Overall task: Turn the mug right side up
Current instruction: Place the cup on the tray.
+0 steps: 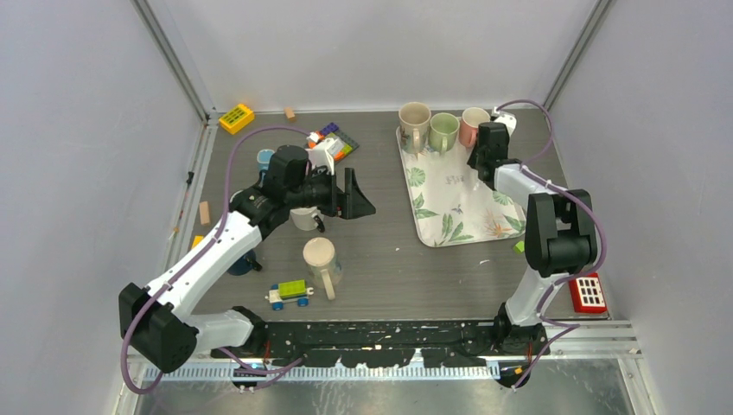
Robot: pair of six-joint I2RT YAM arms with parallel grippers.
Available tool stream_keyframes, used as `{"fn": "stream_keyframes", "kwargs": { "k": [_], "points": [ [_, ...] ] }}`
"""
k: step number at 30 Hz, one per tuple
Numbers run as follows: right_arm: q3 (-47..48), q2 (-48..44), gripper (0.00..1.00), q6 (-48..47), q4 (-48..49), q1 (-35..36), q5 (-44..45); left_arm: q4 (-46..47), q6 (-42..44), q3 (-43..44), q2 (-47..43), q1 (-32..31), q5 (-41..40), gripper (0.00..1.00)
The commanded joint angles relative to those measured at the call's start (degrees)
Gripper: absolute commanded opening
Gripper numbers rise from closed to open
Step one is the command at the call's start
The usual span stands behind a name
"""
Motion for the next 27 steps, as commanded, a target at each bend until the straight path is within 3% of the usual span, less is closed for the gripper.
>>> {"fn": "stream_keyframes", "kwargs": {
  "k": [1,14,27],
  "points": [
    [1.78,1.9,0.29,1.75,-7.64,-0.44,-2.39,0.01,1.06,-0.25,-1.42,-0.01,1.14,0.8],
    [4.75,1.27,0.5,4.65,-13.01,-0.51,-2.59,-0.03,1.32,-0.39,-1.52,0.04,-0.36,0.85],
    [8.86,0.97,0.58,3.75,-16.36,-0.55,-1.0,-0.43,1.38,-0.17,-1.03,0.1,-1.43,0.85]
  ]
}}
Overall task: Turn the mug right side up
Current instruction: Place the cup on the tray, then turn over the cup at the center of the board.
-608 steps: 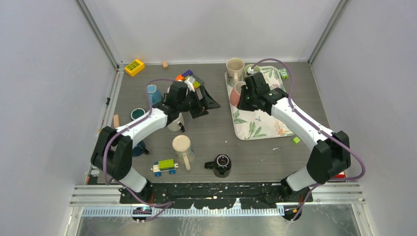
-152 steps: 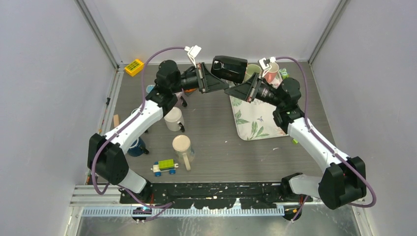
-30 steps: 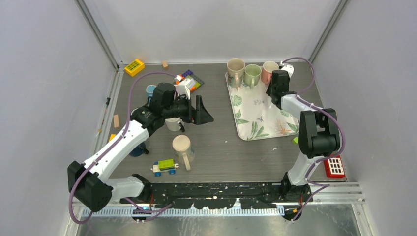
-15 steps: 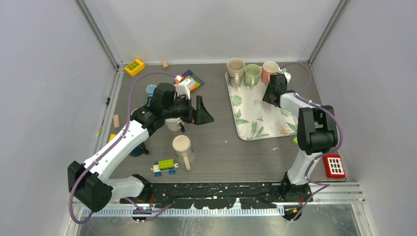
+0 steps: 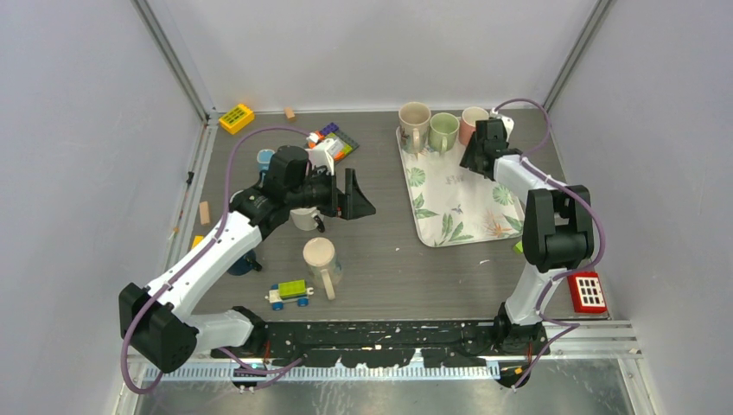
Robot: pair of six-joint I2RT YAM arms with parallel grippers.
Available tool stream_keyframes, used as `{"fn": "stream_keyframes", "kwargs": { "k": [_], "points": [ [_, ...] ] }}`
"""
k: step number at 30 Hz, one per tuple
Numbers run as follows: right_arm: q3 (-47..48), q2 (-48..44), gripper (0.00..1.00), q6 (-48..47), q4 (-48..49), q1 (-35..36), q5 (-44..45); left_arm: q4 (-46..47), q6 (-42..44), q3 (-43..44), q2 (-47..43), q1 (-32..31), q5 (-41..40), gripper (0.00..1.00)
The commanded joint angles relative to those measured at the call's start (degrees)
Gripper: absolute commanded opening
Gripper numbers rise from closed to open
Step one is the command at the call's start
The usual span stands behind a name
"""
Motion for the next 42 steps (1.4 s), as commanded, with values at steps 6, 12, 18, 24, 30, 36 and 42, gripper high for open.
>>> {"fn": "stream_keyframes", "kwargs": {
  "k": [6,12,18,24,30,36,42],
  "points": [
    [-0.79,-6.38,0.71,4.4,-4.01,0.0,0.05,-1.35,1.15,-0.55,-2.0,0.07,-3.64,0.87],
    [-3.91,-11.55,0.92,8.01,-7.03,4.32,-0.91,-3.45,-1.5,-3.48,-4.63,0.1,-16.75,0.91],
    [-4.79,-13.95,1.0,10.27,-8.89,14.86,0.09,-10.31,-7.37,-4.7,-5.99,0.06,-38.66,0.97],
    [-5.9,-15.43,1.0,12.39,-8.34,19.54,-3.76,-14.69,-15.9,-4.85,-5.31,0.06,-53.62,1.0],
    [-6.99,-16.19,1.0,12.78,-7.54,19.68,-8.45,-17.79,-23.96,-2.99,0.65,0.34,-59.78,1.0],
    [-7.71,-15.42,1.0,12.75,-6.95,19.73,-10.75,-18.69,-30.42,-1.45,6.79,2.53,-58.77,1.0],
    [-7.33,-14.97,1.0,11.76,-6.55,19.71,-11.63,-14.63,-30.43,0.59,12.11,3.22,-55.76,1.0]
  ]
}}
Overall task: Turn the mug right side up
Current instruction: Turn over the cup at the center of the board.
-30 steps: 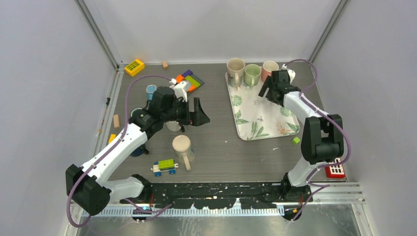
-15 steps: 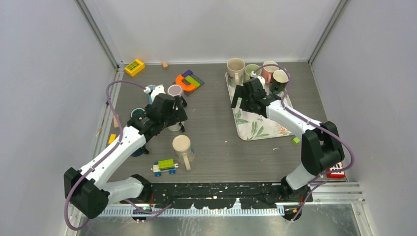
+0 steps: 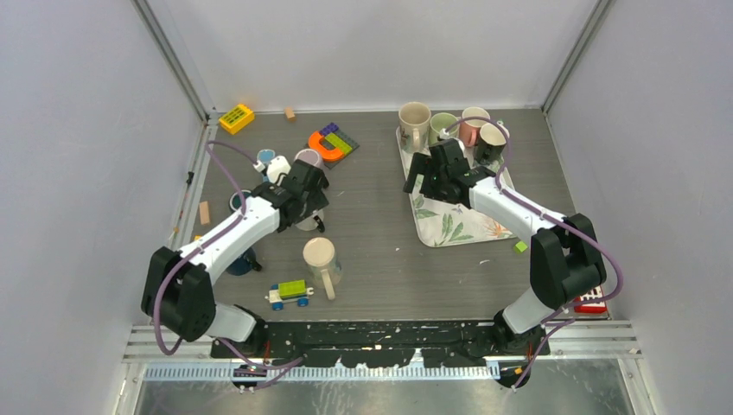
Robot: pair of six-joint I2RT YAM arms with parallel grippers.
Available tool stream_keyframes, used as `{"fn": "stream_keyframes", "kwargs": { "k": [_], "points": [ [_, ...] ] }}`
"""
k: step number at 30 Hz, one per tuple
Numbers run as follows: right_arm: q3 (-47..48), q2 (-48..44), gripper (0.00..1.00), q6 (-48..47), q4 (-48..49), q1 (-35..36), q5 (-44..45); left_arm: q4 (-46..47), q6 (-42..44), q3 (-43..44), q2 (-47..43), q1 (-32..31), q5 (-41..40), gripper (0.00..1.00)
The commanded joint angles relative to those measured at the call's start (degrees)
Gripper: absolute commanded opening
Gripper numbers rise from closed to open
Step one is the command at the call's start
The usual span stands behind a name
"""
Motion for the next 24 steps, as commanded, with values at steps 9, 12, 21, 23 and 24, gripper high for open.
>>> {"fn": "stream_keyframes", "kwargs": {
  "k": [9,12,21,23,24],
  "points": [
    [0.45,-0.23,1.0,-0.96,2.7,0.11,-3.32,0.99,-7.99,6.56,9.06,0.4,-0.53,1.0],
    [0.61,0.41,1.0,-0.92,3.04,0.1,-4.07,0.73,-9.59,6.63,10.76,0.4,-0.86,0.99],
    [0.83,1.37,1.0,-0.78,3.07,0.11,-4.4,1.64,-7.89,6.13,12.64,2.94,-3.17,0.85],
    [0.83,1.29,1.0,-0.81,3.06,0.09,-4.4,2.06,-6.02,6.17,12.14,4.09,-3.3,0.78],
    [0.83,1.36,1.0,-0.77,3.05,0.07,-4.4,2.06,-5.25,6.17,11.95,4.58,-3.5,0.76]
  ]
}}
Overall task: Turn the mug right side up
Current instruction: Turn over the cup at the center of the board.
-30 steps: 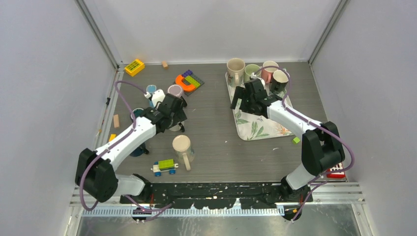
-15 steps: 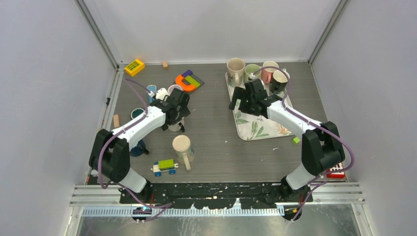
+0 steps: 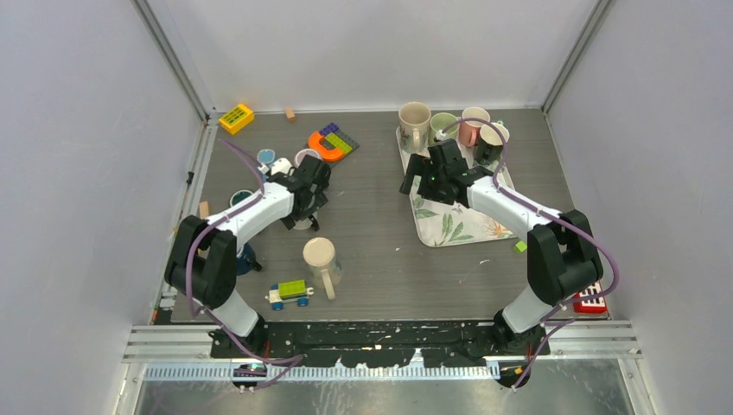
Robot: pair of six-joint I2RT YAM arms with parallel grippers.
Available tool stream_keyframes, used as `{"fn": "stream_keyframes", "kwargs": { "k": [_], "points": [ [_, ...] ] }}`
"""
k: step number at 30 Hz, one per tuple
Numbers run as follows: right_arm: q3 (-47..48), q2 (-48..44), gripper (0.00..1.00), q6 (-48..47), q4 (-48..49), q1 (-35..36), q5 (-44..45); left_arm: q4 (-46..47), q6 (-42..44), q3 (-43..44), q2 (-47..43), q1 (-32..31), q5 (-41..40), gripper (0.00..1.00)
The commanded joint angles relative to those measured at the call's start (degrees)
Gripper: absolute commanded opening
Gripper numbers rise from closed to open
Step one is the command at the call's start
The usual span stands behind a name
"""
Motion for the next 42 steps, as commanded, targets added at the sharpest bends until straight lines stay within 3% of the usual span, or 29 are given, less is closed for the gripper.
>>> {"fn": "stream_keyframes", "kwargs": {
  "k": [1,11,15,18,32,42],
  "points": [
    [0.83,-0.1,1.0,-0.59,1.77,0.06,-0.47,1.27,3.43,1.67,-1.48,3.02,-3.79,0.74],
    [0.74,0.67,1.0,-0.15,1.9,0.08,-2.81,1.58,5.76,-2.21,-4.73,6.53,-2.22,0.66],
    [0.25,0.74,1.0,0.12,2.19,0.07,-3.27,2.5,5.13,-3.86,-5.86,6.68,0.44,0.76],
    [0.12,0.88,1.0,0.11,2.38,0.05,-3.25,2.44,3.45,-4.11,-5.53,6.61,3.07,0.77],
    [0.17,1.62,1.0,0.16,2.32,0.1,-3.38,2.27,-3.27,-3.73,-3.43,5.43,3.36,0.47],
    [0.0,1.51,1.0,0.16,2.37,0.08,-3.61,2.63,-4.3,-3.3,-2.28,5.47,1.95,0.36]
  ]
}}
